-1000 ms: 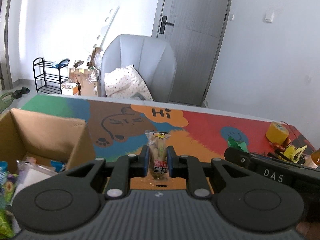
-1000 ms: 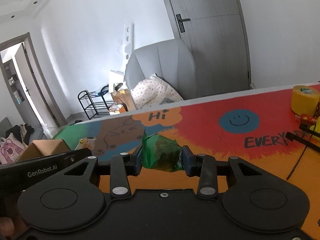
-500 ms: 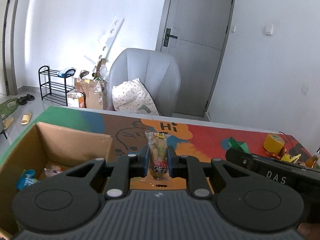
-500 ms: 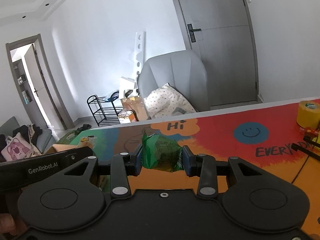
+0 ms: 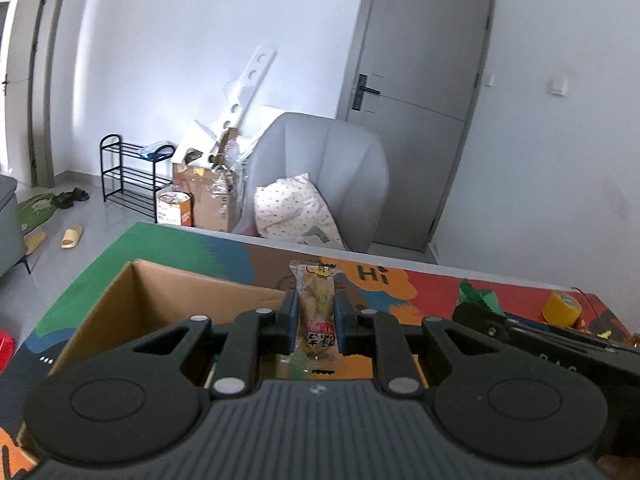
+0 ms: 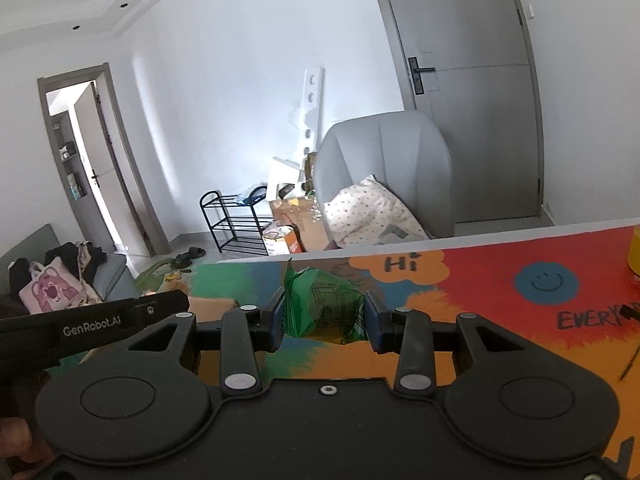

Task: Organize snacks
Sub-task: 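Carry both snacks over the box and open both tools to drop them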

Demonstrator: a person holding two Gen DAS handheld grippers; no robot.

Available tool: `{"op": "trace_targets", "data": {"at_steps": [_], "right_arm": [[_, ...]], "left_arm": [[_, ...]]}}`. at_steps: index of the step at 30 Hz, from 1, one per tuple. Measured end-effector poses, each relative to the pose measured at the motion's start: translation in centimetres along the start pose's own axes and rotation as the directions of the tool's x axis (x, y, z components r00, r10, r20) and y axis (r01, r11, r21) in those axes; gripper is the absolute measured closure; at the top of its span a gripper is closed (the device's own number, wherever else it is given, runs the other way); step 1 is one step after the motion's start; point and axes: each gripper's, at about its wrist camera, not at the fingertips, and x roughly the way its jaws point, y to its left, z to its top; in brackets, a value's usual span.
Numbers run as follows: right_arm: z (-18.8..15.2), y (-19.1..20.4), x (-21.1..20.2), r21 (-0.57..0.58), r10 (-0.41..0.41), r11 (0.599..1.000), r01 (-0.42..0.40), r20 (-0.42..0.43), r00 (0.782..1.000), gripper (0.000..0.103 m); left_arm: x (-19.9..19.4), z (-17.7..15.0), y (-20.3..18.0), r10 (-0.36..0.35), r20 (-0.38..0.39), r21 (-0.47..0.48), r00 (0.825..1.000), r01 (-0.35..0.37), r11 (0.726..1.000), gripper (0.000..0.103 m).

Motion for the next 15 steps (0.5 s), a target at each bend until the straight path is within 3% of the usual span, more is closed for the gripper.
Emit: {"op": "trace_targets", "data": {"at_steps": [15], "right_arm": [[0.1,3.7,2.5,-0.031,0.055,0.998,-0.055,-0.03,0.998,0.066]], "left_arm": [[0.0,0.9,5.6,0.061,-0.013,-0.06,0.998,-0.062,0.996,0.086]]}}
